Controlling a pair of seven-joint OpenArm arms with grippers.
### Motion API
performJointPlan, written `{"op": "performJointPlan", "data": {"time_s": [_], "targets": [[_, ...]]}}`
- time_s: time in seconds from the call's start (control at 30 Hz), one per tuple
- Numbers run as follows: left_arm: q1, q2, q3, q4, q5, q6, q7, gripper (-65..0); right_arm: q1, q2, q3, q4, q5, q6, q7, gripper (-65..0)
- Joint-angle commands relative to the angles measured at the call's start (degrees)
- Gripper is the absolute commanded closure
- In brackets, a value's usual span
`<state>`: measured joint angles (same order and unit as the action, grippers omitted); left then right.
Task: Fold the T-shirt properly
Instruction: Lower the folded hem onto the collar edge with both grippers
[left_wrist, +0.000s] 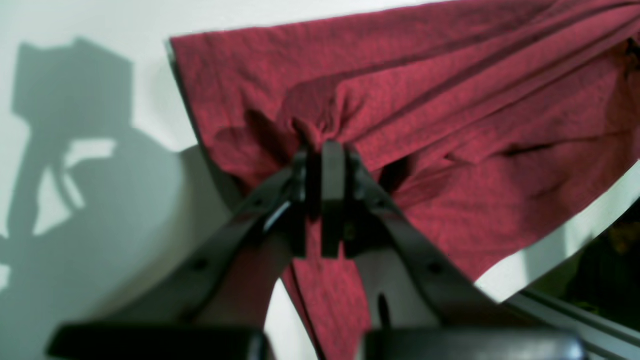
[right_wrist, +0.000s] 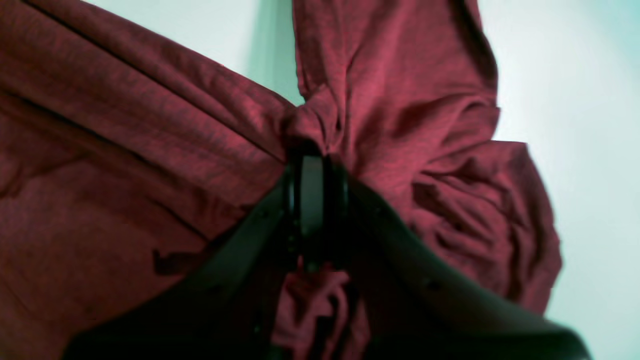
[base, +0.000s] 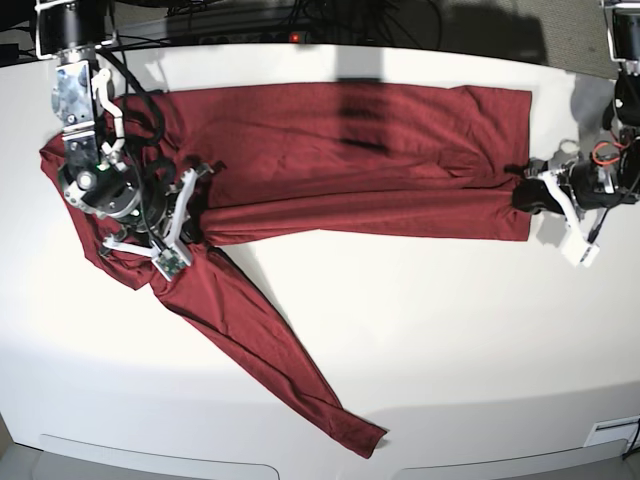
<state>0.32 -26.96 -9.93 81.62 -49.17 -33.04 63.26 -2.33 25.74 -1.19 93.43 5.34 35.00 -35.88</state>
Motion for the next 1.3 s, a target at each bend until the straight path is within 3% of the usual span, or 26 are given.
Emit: {"op": "performJointPlan", "data": {"time_s": [0.0,0.1,0.8,0.83,0.93,1.0,1.1,1.27], "targets": [[-0.94,-1.16,-0.59,1.05,-0.61,0.02,-0.68,0.0,0.15,1.60,0.42,1.25,-0.15,-0.48,0.46,0.0],[-0.94,-1.14,-0.59,1.36,-1.31,0.00,-0.63,0.0,-1.03,2.71,0.42,1.86,-0.17,-0.50,0.42,0.0],[3.82,-1.16,-0.59,2.03,0.24,-0.02,0.15,0.0,-6.16,2.69,0.42,1.86,-0.20,-0.48,0.33,0.0],[3.82,-1.16,-0.59,2.03,0.24,-0.02,0.17,-2.0,-6.60,2.69,0.42,1.86,-0.22,-0.48,0.57,-1.7],[3.82,-1.16,-0.59,2.03,0.24,-0.02,0.13,-21.5,-7.72,2.69,0.42,1.81,-1.07,-0.46,2.47,-17.9],[3.82,-1.16,-0.59,2.03,0.28,-0.02,0.11,-28.2,-7.91,2.67,0.42,1.81,-2.32,-0.46,4.02,-25.8],[3.82,-1.16,-0.59,2.03,0.28,-0.02,0.11,-29.7,-7.98,2.69,0.42,1.81,-4.68,-0.48,5.97,-32.8],[3.61,-1.16,-0.59,2.03,4.94,-0.02,-3.39,-29.7,-7.80,2.69,0.42,1.84,-5.35,-0.52,7.72,-33.4]]}}
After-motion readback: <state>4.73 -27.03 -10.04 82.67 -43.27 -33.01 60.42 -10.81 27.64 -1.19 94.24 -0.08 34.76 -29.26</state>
